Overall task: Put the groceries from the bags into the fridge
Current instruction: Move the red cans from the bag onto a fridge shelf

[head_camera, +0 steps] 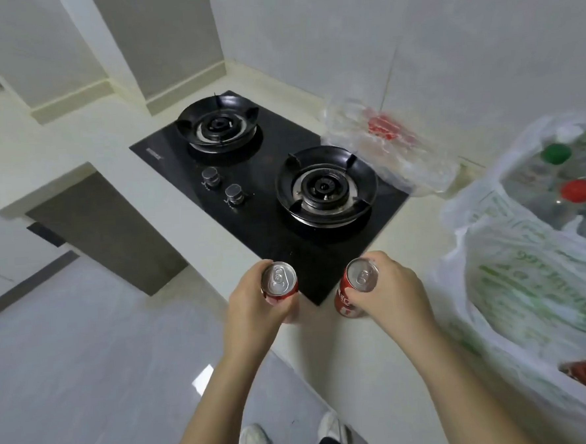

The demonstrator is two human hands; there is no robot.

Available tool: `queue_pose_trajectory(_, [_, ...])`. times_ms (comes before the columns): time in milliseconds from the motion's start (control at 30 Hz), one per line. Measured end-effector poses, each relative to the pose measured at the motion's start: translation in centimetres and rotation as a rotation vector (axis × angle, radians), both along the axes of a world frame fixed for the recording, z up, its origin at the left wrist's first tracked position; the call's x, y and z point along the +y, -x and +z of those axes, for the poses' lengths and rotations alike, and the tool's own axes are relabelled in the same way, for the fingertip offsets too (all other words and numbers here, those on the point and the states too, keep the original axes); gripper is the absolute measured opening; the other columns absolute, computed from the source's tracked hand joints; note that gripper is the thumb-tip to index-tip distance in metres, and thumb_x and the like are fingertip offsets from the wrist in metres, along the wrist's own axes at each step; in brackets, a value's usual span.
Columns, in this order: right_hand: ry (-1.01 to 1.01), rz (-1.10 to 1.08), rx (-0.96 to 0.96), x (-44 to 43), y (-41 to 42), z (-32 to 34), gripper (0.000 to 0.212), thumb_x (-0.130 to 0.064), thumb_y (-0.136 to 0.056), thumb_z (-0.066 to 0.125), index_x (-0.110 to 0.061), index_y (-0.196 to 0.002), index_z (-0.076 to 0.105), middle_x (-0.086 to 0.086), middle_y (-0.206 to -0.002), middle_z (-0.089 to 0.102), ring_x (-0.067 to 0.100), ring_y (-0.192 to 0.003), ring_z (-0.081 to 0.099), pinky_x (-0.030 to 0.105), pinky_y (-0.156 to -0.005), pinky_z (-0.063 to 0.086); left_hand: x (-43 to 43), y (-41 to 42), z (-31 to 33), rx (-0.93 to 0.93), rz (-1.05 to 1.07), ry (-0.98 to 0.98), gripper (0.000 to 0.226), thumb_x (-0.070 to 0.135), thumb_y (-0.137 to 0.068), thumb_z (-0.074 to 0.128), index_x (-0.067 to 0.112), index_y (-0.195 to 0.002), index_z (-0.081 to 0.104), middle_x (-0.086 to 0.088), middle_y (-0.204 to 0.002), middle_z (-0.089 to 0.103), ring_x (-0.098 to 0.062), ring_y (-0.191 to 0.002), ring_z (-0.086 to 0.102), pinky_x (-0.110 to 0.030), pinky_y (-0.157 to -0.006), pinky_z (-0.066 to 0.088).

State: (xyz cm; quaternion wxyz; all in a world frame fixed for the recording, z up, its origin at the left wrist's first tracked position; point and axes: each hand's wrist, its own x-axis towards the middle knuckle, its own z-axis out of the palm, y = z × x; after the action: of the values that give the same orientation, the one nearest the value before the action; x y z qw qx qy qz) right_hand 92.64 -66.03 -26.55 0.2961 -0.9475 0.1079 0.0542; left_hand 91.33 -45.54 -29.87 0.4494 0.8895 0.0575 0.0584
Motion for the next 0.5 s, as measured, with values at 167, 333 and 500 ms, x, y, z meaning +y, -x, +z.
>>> queue_pose_trajectory(167, [0.023,0.036,-0.034,0.1,-0.2,-0.7,0.049,-0.038,-0.076,0.074,-0.026,-0.119,0.055,-0.002,-0.109,0.065,0.026,-0.098,0.059,0.032,-0.074,0.044,-0.2,-0.3,-0.9,-0.006,0.002,0.003,0.053,0.029,-0.070,0.079,0.030,-0.118,0.056,0.017,-0.109,0.062,-0.003,-0.100,0.058,-0.031,-0.084,0.054])
queue_pose_trajectory(333, [-0.046,0.032,-0.072,-0.3,0.1,-1.7,0.055,-0.037,-0.074,0.076,-0.031,-0.123,0.052,-0.009,-0.117,0.060,0.021,-0.104,0.059,0.032,-0.076,0.046,-0.4,0.1,-1.7,-0.012,0.014,0.052,0.061,0.028,-0.072,0.080,0.029,-0.126,0.052,0.017,-0.118,0.059,-0.003,-0.106,0.056,-0.029,-0.088,0.053])
queue_pose_trajectory(500, [-0.480,-0.036,-0.111,-0.6,1.4,-5.8,0.089,-0.025,-0.064,0.087,-0.030,-0.140,0.041,-0.013,-0.135,0.052,0.005,-0.124,0.050,0.032,-0.104,0.044,-0.6,1.1,-4.7,0.022,0.056,0.203,0.082,0.022,-0.069,0.087,0.024,-0.137,0.042,0.011,-0.135,0.049,-0.007,-0.124,0.048,-0.035,-0.101,0.046])
